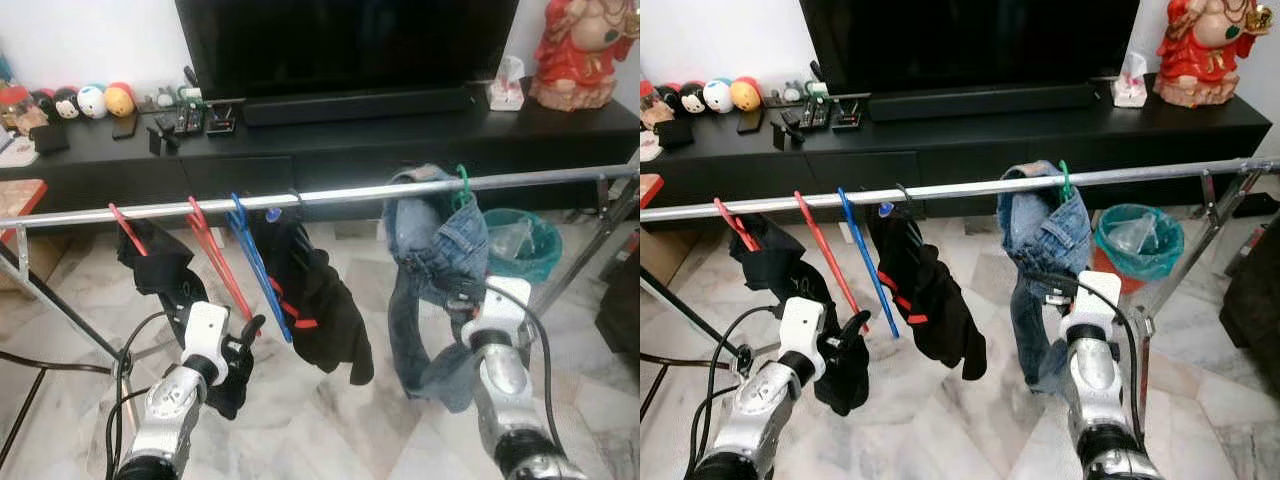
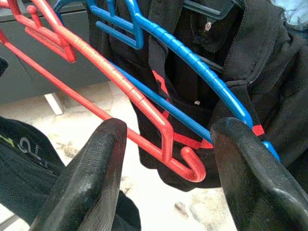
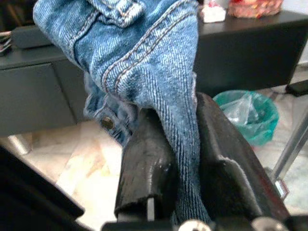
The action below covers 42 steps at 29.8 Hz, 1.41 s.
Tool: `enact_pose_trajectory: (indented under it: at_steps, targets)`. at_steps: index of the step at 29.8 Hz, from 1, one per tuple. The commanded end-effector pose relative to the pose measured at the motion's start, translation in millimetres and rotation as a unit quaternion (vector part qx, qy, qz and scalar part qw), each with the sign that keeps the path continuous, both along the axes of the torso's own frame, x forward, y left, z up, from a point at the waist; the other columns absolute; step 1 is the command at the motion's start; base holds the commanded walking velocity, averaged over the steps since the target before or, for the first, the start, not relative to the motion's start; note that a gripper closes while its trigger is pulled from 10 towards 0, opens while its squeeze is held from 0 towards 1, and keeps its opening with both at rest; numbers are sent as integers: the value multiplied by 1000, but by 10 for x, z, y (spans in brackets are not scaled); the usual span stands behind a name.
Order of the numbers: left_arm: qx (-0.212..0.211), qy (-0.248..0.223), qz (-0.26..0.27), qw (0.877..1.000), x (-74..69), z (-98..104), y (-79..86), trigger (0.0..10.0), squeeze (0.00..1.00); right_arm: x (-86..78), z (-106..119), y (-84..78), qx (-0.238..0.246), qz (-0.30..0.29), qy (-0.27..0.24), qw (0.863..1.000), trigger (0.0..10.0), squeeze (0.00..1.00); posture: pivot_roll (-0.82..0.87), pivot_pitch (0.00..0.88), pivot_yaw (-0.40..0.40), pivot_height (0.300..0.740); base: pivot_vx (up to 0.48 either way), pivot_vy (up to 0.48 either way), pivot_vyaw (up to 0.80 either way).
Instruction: Hang hanger
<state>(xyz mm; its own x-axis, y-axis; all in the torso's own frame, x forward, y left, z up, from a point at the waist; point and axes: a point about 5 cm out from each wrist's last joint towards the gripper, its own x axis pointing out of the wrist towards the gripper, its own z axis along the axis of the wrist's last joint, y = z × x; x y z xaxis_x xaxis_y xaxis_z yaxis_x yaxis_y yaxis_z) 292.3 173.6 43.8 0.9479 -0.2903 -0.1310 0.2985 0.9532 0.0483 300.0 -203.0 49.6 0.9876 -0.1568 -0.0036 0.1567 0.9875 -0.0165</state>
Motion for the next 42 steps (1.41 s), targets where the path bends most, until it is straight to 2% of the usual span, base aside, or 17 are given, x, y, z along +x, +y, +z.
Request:
enact_pose_trajectory:
  at_steps: [1, 2, 6, 14, 23, 35, 42]
  targets:
    - [8, 10, 0, 1000, -23, -39, 27, 10000, 0, -2, 122, 80, -13, 19, -47, 999, 10000, 0, 71, 0, 66, 740, 0, 0, 0]
    - [8, 10, 2, 1000, -16, -33, 37, 10000, 0, -86, 52, 99, -13, 25, -40, 999, 10000, 0, 71, 0, 66, 740, 0, 0, 0]
    - [8, 9, 2, 1000, -7, -26, 34, 10000, 0, -176, -16, 62, -3, 13, -29, 999, 10000, 0, 66, 0, 65, 740, 0, 0, 0]
    - [-2, 7, -1, 1000, -21, -33, 0, 10000, 0, -262, -21, 41, 10, -7, -35, 999, 10000, 0, 68, 0, 62, 740, 0, 0, 0]
    - [-1, 1, 7, 1000, -21, -16, 44, 10000, 0, -229, 26, 97, 13, 1, -37, 999, 10000, 0, 74, 3, 60, 740, 0, 0, 0]
    - [-1, -1, 9, 1000, -21, -12, 48, 10000, 0, -192, 70, 53, 12, -6, -37, 999, 10000, 0, 71, 5, 60, 740, 0, 0, 0]
    - [0, -1, 11, 1000, -21, -9, 60, 10000, 0, -147, 86, 97, 12, -2, -35, 999, 10000, 0, 78, 8, 57, 740, 0, 0, 0]
